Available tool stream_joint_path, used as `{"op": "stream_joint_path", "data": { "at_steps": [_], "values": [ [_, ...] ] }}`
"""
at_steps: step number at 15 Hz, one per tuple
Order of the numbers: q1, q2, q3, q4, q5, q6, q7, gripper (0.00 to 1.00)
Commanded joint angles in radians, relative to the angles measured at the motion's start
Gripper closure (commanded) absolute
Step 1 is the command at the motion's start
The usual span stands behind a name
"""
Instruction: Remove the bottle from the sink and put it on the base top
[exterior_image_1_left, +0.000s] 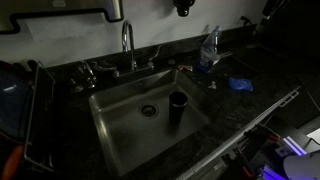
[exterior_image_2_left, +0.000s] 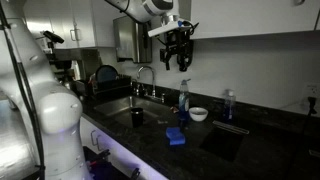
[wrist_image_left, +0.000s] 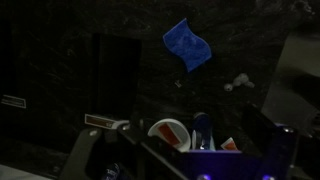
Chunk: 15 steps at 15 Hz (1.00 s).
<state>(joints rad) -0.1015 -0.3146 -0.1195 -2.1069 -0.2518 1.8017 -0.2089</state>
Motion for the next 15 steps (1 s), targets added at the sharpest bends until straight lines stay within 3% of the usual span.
{"op": "stream_joint_path", "data": {
  "at_steps": [1,5,15],
  "values": [
    [0.003,0.000,-0.002,0.002,0.000,-0.002,0.000,0.00],
    [0.025,-0.013,0.019,-0.042,0.017,0.026,0.028,0.00],
    [0.101,0.005,0.111,-0.163,0.188,0.188,0.292,0.00]
  ]
}}
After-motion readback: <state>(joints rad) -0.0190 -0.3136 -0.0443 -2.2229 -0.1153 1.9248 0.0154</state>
